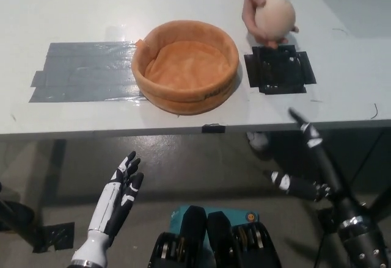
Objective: A person hands a emotional support dumpling to the robot which it grabs with its right hand and places in the soft place kept infront of it in the centre of the desk
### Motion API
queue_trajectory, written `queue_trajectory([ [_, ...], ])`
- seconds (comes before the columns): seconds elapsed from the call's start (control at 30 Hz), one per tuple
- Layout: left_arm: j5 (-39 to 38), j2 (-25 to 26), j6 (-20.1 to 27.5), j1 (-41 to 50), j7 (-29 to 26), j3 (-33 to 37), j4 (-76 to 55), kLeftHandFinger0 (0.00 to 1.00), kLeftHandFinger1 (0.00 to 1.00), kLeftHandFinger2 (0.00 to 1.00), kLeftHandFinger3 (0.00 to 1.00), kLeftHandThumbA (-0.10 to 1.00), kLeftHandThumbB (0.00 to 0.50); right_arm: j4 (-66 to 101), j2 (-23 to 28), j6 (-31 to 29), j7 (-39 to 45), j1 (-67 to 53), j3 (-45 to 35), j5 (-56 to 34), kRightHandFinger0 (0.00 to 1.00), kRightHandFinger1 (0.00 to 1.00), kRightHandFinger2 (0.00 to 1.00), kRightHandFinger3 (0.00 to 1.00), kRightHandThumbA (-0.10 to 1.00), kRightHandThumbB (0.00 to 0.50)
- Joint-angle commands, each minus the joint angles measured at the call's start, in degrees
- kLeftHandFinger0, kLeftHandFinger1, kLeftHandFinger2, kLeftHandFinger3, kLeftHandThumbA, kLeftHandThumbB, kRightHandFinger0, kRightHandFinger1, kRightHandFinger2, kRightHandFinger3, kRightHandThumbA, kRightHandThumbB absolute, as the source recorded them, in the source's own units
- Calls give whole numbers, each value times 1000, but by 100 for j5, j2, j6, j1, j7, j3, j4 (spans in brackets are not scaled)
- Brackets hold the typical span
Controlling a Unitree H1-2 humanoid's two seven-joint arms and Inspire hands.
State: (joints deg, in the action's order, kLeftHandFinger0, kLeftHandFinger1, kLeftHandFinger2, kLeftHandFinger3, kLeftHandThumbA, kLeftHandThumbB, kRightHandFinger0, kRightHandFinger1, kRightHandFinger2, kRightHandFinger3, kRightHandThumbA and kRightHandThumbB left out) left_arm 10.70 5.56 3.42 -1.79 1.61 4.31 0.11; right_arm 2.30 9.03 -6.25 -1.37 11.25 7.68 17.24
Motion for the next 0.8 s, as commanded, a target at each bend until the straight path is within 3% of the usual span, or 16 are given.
queue_trajectory([
  [0.0, 70, 7, 313, 2, -88, 18, -81, 1000, 1000, 1000, 1000, 918, 51, 1067, 34, 798, -25, 584, -374, 306, 1000, 1000, 1000, 1000, 896, 257],
  [0.1, 55, -16, 178, 24, -64, 17, -156, 1000, 1000, 1000, 1000, 905, 69, 1287, 234, 1575, 268, 1325, -557, 329, 1000, 1000, 1000, 1000, 901, 297],
  [0.23, 60, -18, 162, 2, -71, -1, -191, 1000, 1000, 1000, 1000, 904, 65, 1010, 460, 1974, 384, 2081, -618, 421, 1000, 1000, 1000, 1000, 912, 312],
  [0.27, 63, -11, 199, -9, -76, -3, -171, 1000, 1000, 1000, 1000, 910, 62, 767, 577, 2138, 461, 2433, -607, 438, 1000, 1000, 1000, 1000, 958, 336],
  [0.37, 58, -4, 239, -6, -67, 3, -175, 1000, 1000, 1000, 1000, 913, 55, 97, 811, 2453, 658, 3248, -487, 476, 1000, 1000, 1000, 1000, 873, 306],
  [0.53, 41, 1, 253, -30, -66, -9, -160, 1000, 1000, 1000, 1000, 916, 58, -923, 927, 2499, 741, 4018, -247, 535, 1000, 1000, 1000, 1000, 868, 301],
  [0.6, 33, 4, 237, -45, -59, -13, -156, 1000, 1000, 1000, 1000, 917, 62, -1504, 904, 2520, 765, 4392, -141, 521, 1000, 1000, 1000, 1000, 854, 322],
  [0.77, 77, 1, 219, -66, -69, 1, -181, 1000, 1000, 1000, 1000, 935, 76, -2693, 861, 2540, 807, 5039, 159, 624, 1000, 1000, 1000, 1000, 939, 383],
])
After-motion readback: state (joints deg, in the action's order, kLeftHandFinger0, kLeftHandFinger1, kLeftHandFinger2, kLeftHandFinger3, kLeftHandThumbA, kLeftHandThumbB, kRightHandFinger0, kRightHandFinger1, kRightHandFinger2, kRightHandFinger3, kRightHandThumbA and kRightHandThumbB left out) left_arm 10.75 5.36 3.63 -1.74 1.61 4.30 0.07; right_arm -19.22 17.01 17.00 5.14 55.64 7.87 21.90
